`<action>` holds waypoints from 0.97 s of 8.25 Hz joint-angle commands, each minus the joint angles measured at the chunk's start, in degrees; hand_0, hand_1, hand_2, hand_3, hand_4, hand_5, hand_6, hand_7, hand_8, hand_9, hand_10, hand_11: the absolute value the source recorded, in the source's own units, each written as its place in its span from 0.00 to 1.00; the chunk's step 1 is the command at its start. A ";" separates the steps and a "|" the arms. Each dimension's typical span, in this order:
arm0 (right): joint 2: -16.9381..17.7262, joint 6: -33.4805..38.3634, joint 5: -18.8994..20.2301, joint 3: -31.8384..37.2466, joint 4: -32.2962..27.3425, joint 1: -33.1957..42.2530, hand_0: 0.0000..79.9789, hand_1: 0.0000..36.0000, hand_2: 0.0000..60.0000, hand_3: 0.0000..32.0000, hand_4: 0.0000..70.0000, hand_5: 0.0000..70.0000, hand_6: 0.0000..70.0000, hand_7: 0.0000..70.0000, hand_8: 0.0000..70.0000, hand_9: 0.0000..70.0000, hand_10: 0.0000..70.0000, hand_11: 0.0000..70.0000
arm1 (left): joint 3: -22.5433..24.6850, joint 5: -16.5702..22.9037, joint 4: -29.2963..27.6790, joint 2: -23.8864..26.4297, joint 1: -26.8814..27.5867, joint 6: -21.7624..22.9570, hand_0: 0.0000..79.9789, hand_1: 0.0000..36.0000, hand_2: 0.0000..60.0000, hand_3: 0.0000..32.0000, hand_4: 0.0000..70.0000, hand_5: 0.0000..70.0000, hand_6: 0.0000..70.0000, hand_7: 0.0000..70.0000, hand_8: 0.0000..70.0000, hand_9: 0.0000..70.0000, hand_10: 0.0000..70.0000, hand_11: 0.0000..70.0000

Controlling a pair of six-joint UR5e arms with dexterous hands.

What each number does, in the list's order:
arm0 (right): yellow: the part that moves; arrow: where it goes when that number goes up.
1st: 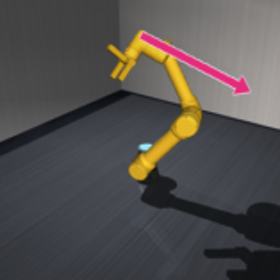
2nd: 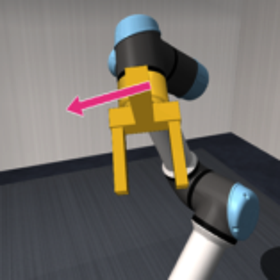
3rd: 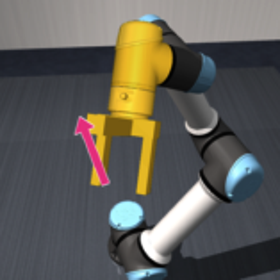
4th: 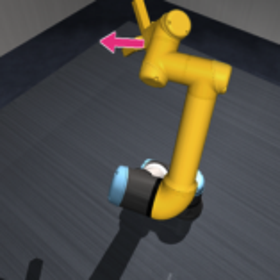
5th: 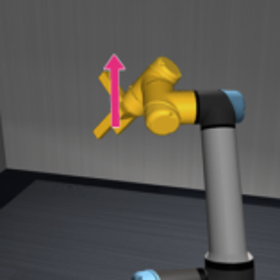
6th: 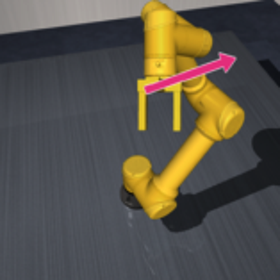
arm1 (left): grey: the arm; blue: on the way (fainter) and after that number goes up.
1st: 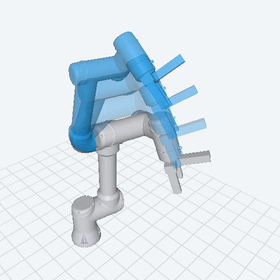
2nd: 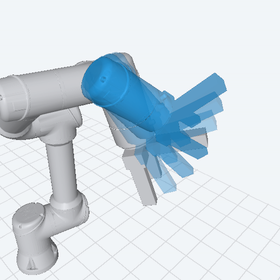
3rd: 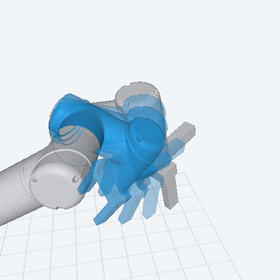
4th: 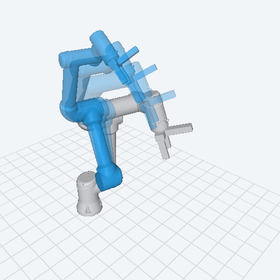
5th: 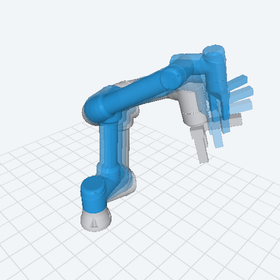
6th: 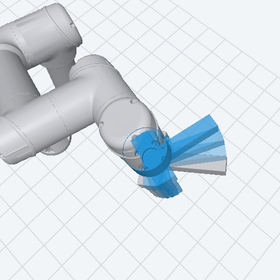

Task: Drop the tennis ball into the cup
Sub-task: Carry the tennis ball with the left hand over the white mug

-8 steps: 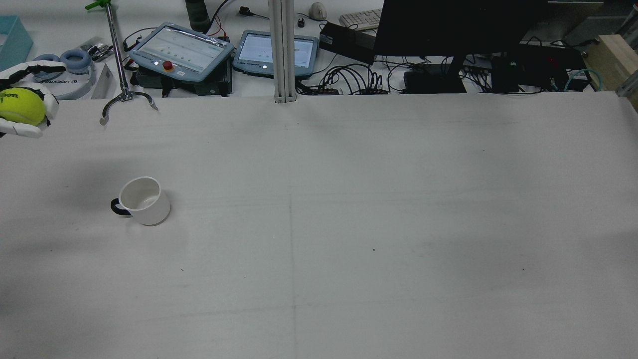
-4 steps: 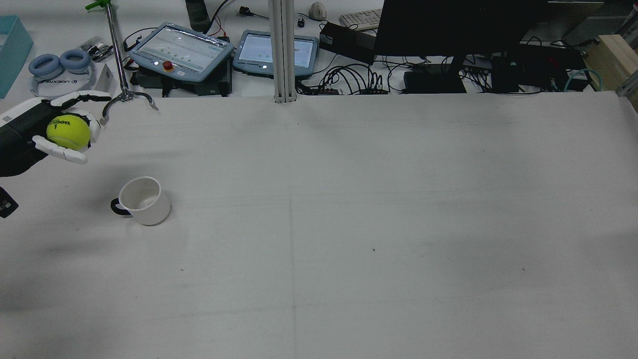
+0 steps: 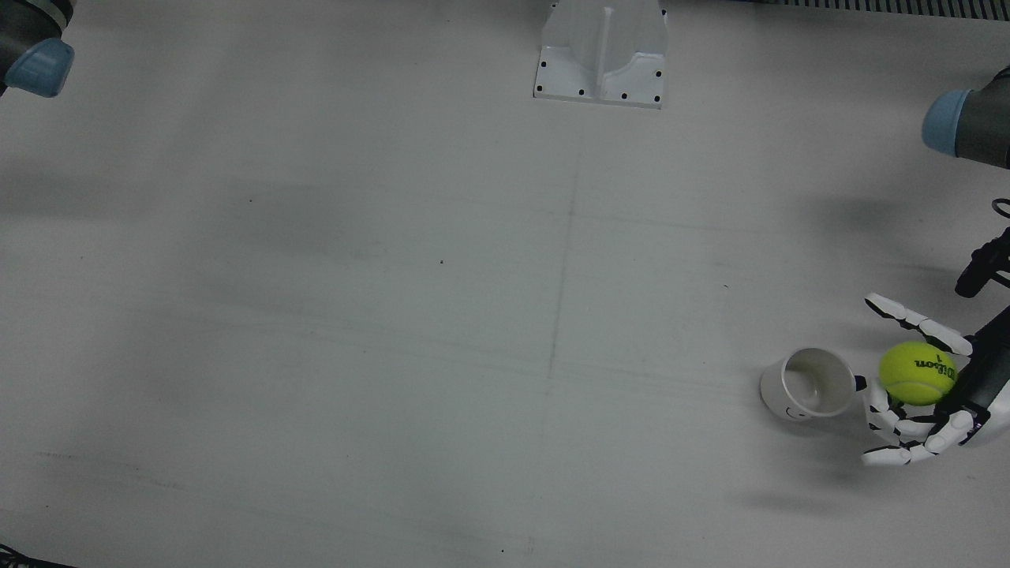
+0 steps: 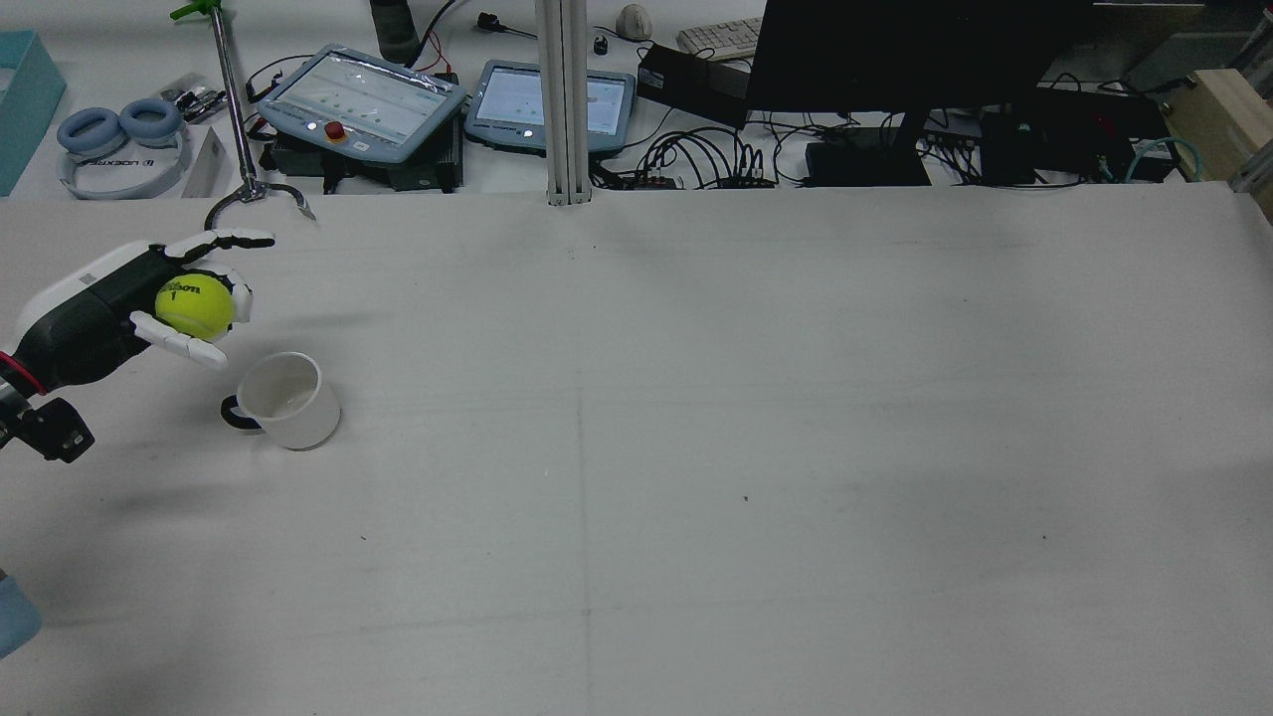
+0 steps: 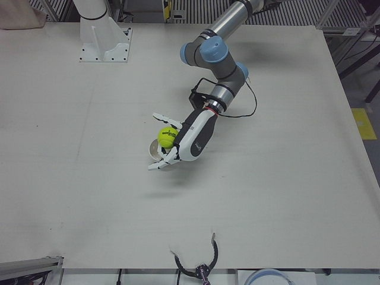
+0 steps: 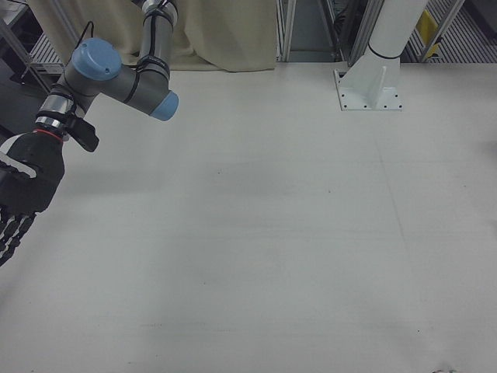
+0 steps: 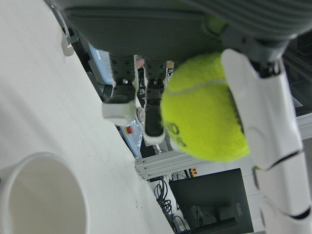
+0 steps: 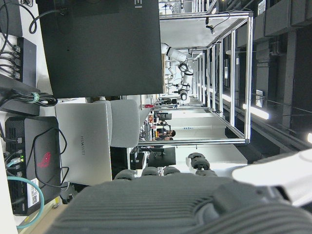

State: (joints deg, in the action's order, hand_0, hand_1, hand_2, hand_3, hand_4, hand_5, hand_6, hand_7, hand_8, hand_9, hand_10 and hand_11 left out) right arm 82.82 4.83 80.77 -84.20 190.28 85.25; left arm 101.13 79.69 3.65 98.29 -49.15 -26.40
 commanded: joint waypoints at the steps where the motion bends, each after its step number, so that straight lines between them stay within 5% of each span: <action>1: 0.06 0.00 0.00 0.00 0.00 0.00 0.00 0.00 0.00 0.00 0.00 0.00 0.00 0.00 0.00 0.00 0.00 0.00 | -3.56 -0.76 0.66 3.12 3.01 -0.41 0.66 0.37 0.13 0.00 0.20 0.31 0.99 1.00 0.62 0.77 0.76 1.00; 4: -0.02 0.00 0.00 -0.09 0.00 0.00 0.00 0.00 0.00 0.00 0.00 0.00 0.00 0.00 0.00 0.00 0.00 0.00 | -1.05 -0.67 2.76 2.96 2.83 -0.23 0.66 0.37 0.16 0.00 0.21 0.33 1.00 0.95 0.61 0.72 0.70 1.00; 5: 0.06 0.00 0.00 -0.09 0.00 0.00 0.00 0.00 0.00 0.00 0.00 0.00 0.00 0.00 0.00 0.00 0.00 0.00 | -0.68 -0.76 3.12 2.69 2.83 -0.32 0.64 0.42 0.21 0.00 0.20 0.23 0.72 0.59 0.40 0.46 0.38 0.57; 6: 0.06 0.00 0.00 -0.09 0.00 0.00 0.00 0.00 0.00 0.00 0.00 0.00 0.00 0.00 0.00 0.00 0.00 0.00 | -0.67 -0.76 3.12 2.60 2.83 -0.49 0.60 0.39 0.31 0.00 0.16 0.18 0.59 0.22 0.24 0.20 0.12 0.19; 7: -0.02 0.00 0.00 -0.09 0.00 0.00 0.00 0.00 0.00 0.00 0.00 0.00 0.00 0.00 0.00 0.00 0.00 0.00 | -0.76 -0.76 3.21 2.52 2.92 -0.58 0.58 0.36 0.32 0.00 0.16 0.13 0.39 0.11 0.13 0.09 0.03 0.05; 8: -0.02 0.00 0.00 -0.09 0.00 0.00 0.00 0.00 0.00 0.00 0.00 0.00 0.00 0.00 0.00 0.00 0.00 0.00 | -0.85 -0.76 3.21 2.52 2.92 -0.58 0.54 0.31 0.37 0.00 0.16 0.11 0.38 0.06 0.11 0.06 0.00 0.01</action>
State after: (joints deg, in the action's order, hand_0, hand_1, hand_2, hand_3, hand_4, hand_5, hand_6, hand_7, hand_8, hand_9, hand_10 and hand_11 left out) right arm 82.85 4.83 80.77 -84.29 190.28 85.25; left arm 100.29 78.93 6.70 100.94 -46.28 -26.86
